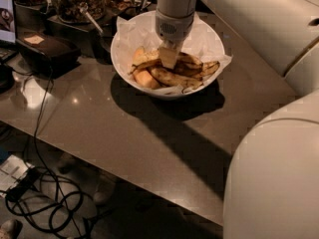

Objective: Pick banana from white bowl

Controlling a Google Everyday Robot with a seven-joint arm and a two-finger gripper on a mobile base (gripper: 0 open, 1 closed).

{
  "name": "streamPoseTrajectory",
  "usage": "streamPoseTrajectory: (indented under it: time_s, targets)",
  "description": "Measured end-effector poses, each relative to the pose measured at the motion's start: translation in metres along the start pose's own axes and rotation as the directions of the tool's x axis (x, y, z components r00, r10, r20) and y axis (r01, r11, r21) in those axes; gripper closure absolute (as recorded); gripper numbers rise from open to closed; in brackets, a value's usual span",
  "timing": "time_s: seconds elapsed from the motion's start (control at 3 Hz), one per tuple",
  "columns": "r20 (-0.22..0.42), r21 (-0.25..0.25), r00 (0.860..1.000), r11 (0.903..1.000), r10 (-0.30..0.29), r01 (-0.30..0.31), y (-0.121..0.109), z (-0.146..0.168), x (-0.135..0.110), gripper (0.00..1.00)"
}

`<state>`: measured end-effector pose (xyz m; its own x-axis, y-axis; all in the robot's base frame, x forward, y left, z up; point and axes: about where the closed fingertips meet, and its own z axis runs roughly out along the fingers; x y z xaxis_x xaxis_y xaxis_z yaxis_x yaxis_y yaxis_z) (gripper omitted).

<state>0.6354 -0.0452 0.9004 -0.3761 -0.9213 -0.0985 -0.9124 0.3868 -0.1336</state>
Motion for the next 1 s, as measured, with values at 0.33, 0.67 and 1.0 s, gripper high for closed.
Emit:
streamPoseTrajectory:
  time_s: [0.33,0.67,1.0]
  targets:
    - [0.001,0.0,1.0,1.0,0.0,0.0,0.0,0.0,0.0,1.0]
    - [0.029,0.009,0.999,0.9998,-0.016,0.015,0.0,-0.003,-0.003,1.0]
    - [0.086,0.022,0.996,0.9991,-0.037,0.035,0.009,-0.022,0.001,1.0]
